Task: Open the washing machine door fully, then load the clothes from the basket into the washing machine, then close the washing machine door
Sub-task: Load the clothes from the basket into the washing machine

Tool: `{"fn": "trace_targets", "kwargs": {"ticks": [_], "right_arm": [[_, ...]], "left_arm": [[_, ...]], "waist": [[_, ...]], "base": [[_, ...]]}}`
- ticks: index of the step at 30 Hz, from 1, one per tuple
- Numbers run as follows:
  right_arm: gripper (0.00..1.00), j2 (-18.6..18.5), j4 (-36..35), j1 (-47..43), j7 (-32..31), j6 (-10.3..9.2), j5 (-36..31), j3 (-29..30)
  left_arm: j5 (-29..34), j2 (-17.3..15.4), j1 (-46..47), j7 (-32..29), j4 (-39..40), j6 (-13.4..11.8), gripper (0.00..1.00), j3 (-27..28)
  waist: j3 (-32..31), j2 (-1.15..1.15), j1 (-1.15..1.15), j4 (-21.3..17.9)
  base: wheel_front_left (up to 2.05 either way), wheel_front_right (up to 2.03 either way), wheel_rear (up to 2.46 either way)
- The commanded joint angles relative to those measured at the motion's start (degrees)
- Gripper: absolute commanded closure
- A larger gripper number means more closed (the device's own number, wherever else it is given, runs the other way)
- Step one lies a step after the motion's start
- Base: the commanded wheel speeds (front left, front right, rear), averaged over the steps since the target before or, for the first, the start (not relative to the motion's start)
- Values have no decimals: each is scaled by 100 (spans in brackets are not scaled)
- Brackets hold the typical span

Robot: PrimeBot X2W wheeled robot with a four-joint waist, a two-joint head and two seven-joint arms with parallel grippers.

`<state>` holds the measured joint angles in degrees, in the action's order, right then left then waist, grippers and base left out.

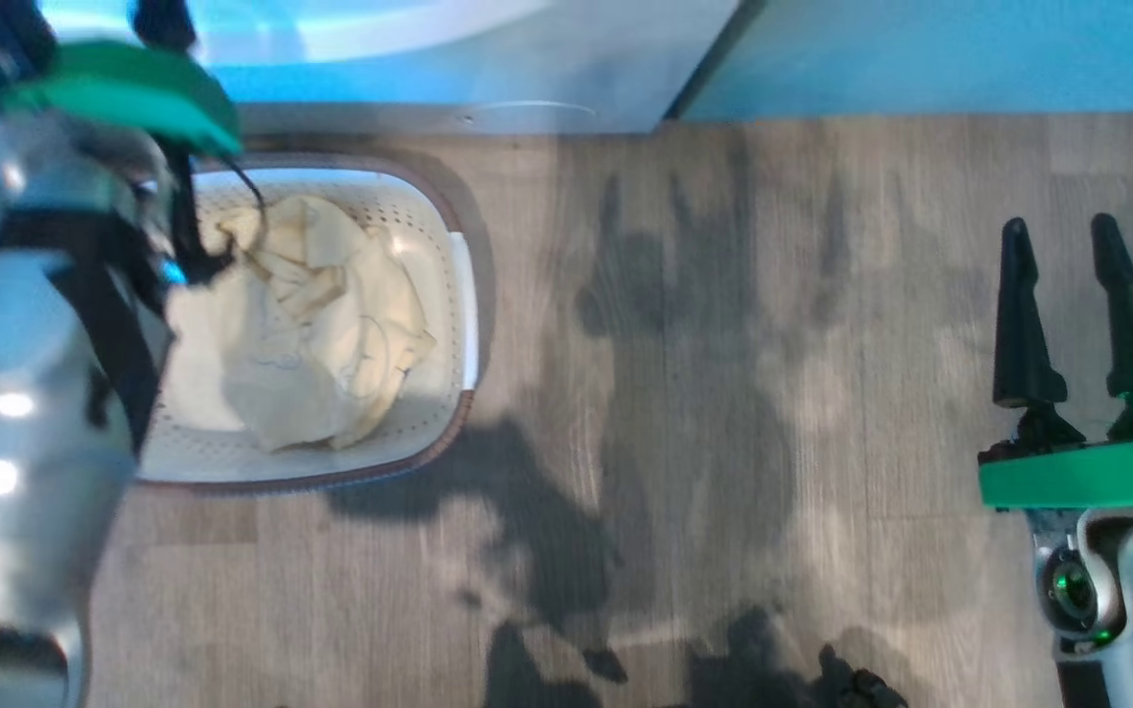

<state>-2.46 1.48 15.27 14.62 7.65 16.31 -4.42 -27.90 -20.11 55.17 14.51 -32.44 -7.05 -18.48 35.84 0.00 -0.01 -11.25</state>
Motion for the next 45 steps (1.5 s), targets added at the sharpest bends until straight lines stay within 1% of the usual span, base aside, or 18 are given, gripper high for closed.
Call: {"fn": "trace_targets", "kwargs": {"ticks": [1, 6, 9, 11, 17, 19, 34, 45], "right_arm": [[0, -42, -155, -120, 38, -16, -41, -61], [0, -42, -138, -224, 38, -16, -235, 40], [0, -42, -117, -289, 38, -16, -333, 88], [0, -42, -94, -332, 38, -16, -395, 106], [0, -42, -12, -459, 38, -16, -584, 66], [0, -42, 23, -543, 38, -16, -651, 51], [0, -42, 8, -1112, -143, -16, -773, 134], [0, -42, -149, -1511, -317, -16, -725, 126]], "left_arm": [[-4, -218, -81, 43, 277, -60, 0, 206], [76, -98, -1157, 47, 1338, -397, 0, 205], [129, -51, -1741, 47, 1837, -578, 0, 166], [185, -52, -2067, 45, 2066, -690, 0, 111], [221, 9, -2843, 19, 2507, -881, 0, -59], [240, 45, -3162, 18, 2641, -965, 0, -139], [222, 117, -4210, -9, 2817, -1152, 0, -429], [165, 116, -4599, -82, 2875, -1190, 0, -571]], "waist": [[-139, 0, 1, 125], [-425, 0, 1, 329], [-593, 0, 1, 435], [-702, 0, 1, 498], [-1082, 0, 1, 642], [-1295, 0, 1, 704], [-2378, 0, 1, 907], [-2886, 0, 1, 963]], "base": [[0, 0, 0], [0, 0, 0], [0, 0, 0], [0, 0, 0], [0, 0, 0], [0, 0, 0], [0, 0, 0], [0, 0, 0]]}}
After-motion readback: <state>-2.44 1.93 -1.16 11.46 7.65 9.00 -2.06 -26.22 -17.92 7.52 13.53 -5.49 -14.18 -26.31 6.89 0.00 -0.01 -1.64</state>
